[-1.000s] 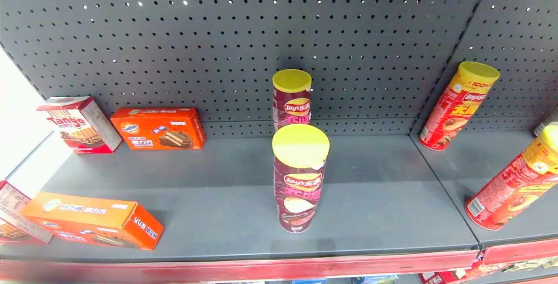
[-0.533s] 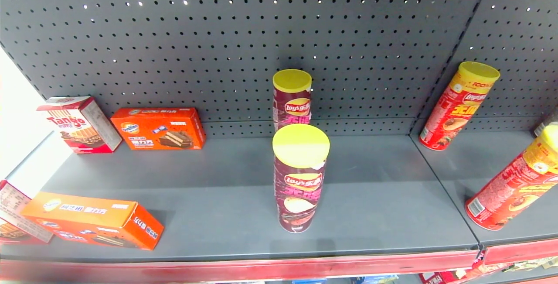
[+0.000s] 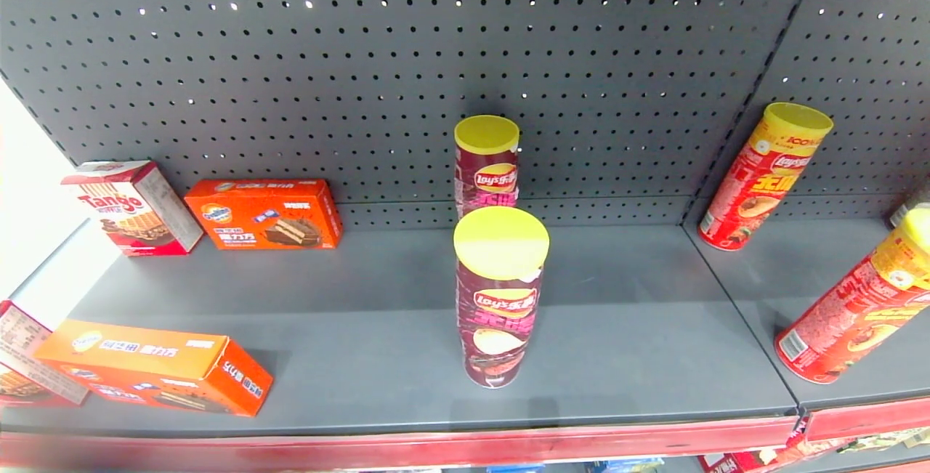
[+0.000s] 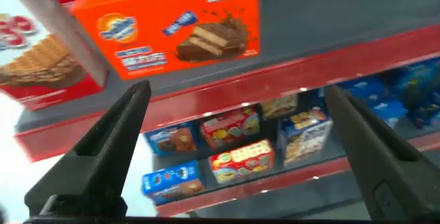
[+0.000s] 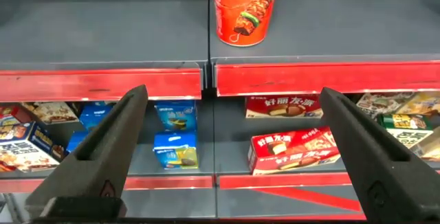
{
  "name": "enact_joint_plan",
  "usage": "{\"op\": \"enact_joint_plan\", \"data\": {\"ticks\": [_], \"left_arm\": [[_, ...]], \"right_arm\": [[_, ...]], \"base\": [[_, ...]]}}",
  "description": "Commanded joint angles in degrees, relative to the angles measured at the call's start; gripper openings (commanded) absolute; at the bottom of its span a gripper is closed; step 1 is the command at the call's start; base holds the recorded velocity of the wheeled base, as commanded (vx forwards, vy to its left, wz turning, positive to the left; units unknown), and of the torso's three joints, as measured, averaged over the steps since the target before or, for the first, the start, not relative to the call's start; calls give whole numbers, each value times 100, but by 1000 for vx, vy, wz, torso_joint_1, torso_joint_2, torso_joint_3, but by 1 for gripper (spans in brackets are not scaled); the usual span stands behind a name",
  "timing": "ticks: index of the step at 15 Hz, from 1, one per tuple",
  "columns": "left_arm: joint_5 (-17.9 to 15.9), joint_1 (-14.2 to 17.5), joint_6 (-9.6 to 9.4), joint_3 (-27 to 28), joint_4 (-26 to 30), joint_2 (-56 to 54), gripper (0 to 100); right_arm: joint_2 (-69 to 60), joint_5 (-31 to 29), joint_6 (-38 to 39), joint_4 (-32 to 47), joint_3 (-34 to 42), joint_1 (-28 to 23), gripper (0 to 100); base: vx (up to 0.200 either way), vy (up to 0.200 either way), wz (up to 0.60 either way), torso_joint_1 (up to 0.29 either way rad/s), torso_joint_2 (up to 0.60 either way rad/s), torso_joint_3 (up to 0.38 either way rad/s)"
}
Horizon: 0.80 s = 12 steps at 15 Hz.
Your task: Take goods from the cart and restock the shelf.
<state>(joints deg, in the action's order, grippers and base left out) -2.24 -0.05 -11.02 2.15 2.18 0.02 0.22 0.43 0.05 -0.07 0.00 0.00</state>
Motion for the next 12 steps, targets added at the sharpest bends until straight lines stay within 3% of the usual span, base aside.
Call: {"op": "enact_joint_plan", "data": {"ticks": [1, 3, 4, 5, 6, 7, 8, 9, 11, 12], "left_arm": [[312, 14, -190, -39, -130, -2, 100], [268, 14, -155, -48, -148, -2, 100], [154, 14, 21, -39, -139, -2, 100], [-250, 14, 355, -48, -139, -2, 100], [-417, 14, 320, -48, -139, -2, 100], [-373, 14, 118, -56, -174, -2, 100], [-198, 14, -111, -118, -332, -2, 100], [-4, 14, -190, -215, -605, -2, 100], [22, 5, 12, -215, -499, -2, 100], [5, 5, 355, -215, -306, -2, 100]], "right_arm": [[4, 1, -5, -1, 0, 0, 100], [4, 1, 4, -1, 0, 0, 100], [4, 1, 4, -1, 0, 0, 100], [4, 1, 4, -1, 0, 0, 100], [4, 1, 4, -1, 0, 0, 100], [4, 1, 4, -1, 0, 0, 100], [4, 1, 4, -1, 0, 0, 100], [4, 1, -5, -1, 0, 0, 100], [4, 1, -5, -1, 0, 0, 100], [4, 1, -5, -1, 0, 0, 100]], "base": [[0, 0, 0, 0, 0, 0], [0, 0, 0, 0, 0, 0], [0, 0, 0, 0, 0, 0], [0, 0, 0, 0, 0, 0], [0, 0, 0, 0, 0, 0], [0, 0, 0, 0, 0, 0], [0, 0, 0, 0, 0, 0], [0, 0, 0, 0, 0, 0], [0, 0, 0, 0, 0, 0], [0, 0, 0, 0, 0, 0]]}}
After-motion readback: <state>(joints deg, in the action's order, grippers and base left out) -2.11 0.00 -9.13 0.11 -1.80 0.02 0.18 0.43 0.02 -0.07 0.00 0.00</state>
